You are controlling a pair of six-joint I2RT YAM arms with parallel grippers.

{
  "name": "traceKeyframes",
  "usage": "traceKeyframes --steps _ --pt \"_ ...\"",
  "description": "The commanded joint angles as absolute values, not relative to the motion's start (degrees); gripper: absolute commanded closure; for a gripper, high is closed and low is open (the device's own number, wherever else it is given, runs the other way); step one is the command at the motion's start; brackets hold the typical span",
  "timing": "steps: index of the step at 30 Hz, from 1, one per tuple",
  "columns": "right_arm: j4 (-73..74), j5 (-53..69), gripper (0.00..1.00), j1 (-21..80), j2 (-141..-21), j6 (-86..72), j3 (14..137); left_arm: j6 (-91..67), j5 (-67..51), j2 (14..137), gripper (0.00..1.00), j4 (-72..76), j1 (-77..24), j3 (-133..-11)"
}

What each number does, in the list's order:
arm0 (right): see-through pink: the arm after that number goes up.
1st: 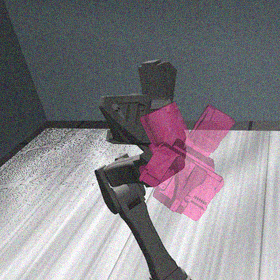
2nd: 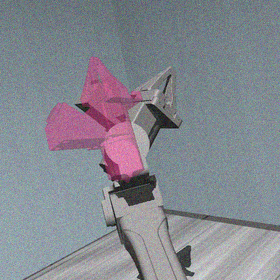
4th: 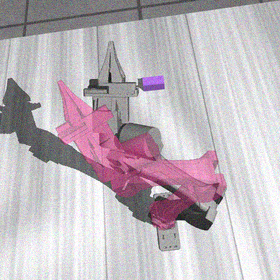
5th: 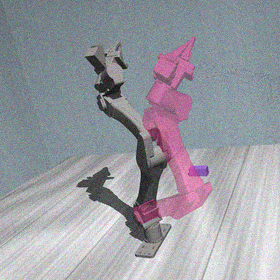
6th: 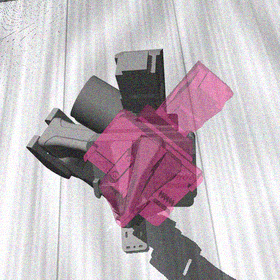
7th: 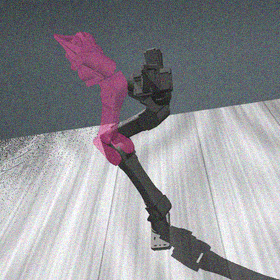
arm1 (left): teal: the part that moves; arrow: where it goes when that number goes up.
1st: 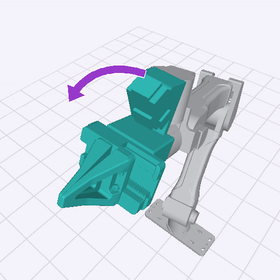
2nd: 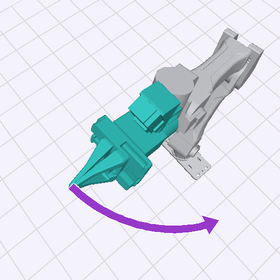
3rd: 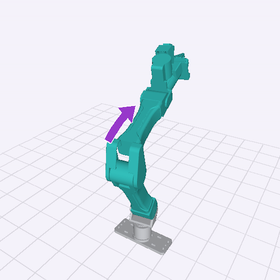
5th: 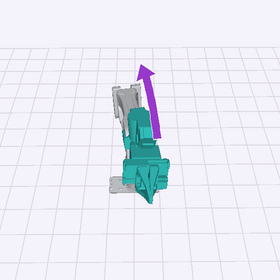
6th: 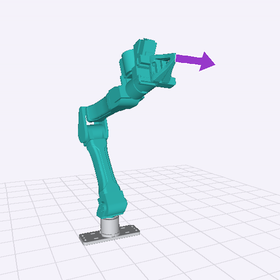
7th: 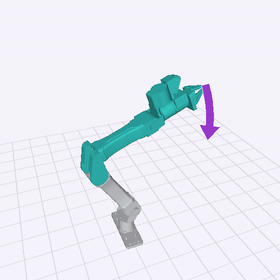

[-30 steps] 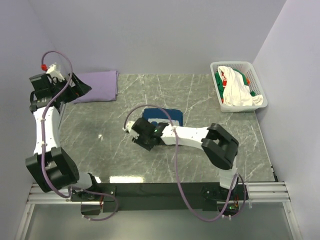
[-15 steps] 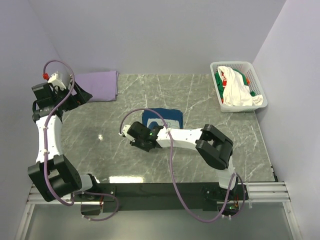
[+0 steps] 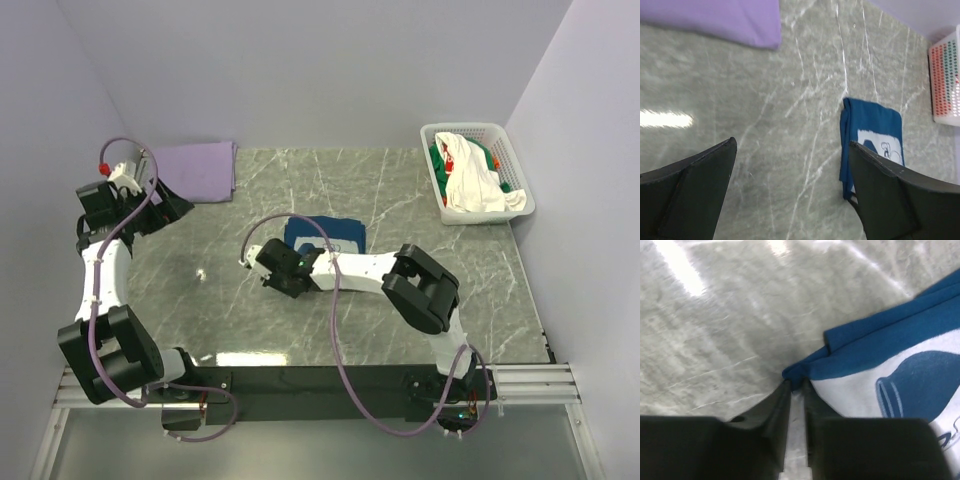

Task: Fold and stack the t-shirts
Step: Neatly place the folded tshirt to the corner

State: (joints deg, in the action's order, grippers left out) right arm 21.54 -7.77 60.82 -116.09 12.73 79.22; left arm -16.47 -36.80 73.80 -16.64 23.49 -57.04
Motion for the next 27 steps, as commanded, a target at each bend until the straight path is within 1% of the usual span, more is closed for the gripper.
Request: traceKeyframes --steps 1,2,3,4,9,12,15,17,21,23,25,26,27 --pt "24.2 -2.0 0.83 57.2 -120.1 10.3 80.2 -19.2 -40.6 72.0 0.01 -11.6 23.0 -53.4" --pt "24.4 -0.7 0.87 56.8 -120.0 10.2 80.5 -19.4 -40.9 72.2 0.0 -11.3 22.7 -52.9" --pt "24.4 -0.3 0.97 56.5 -119.8 10.3 80.6 -19.4 -40.9 72.5 0.01 -11.1 22.3 -52.6" --pt "24.3 -0.2 1.0 56.3 -119.2 10.1 80.6 -19.3 -40.6 72.6 0.01 -10.6 21.5 -52.1" --pt "24.9 3.8 1.0 54.8 -115.8 10.0 81.5 -20.0 -39.5 73.2 0.05 -8.5 19.4 -49.6" --pt "25.0 6.1 1.0 54.3 -111.9 9.7 81.7 -22.9 -39.5 73.4 0.07 -7.1 18.5 -47.2" --pt "23.6 6.9 1.0 53.8 -107.8 9.1 80.7 -27.5 -41.0 73.4 0.05 -4.6 17.5 -40.7" --pt "22.1 8.4 1.0 53.3 -105.3 8.5 79.4 -33.1 -41.7 73.0 0.03 -0.3 16.0 -37.4" --pt "20.0 9.5 1.0 51.6 -102.7 7.6 77.3 -45.4 -38.0 71.7 0.01 11.8 8.8 -29.3" --pt "19.1 9.8 1.0 51.2 -102.2 6.9 76.9 -48.6 -34.5 71.3 0.01 17.5 5.6 -28.0" --pt "18.5 10.2 1.0 50.7 -102.1 6.0 76.9 -51.9 -32.2 72.0 0.01 20.6 1.1 -27.3" --pt "18.2 10.5 1.0 50.6 -102.3 5.7 77.1 -52.7 -30.7 72.6 0.0 21.7 0.4 -27.5" --pt "18.1 10.7 1.0 50.5 -102.7 5.5 77.4 -54.7 -27.9 73.4 0.01 22.9 -3.0 -28.3"
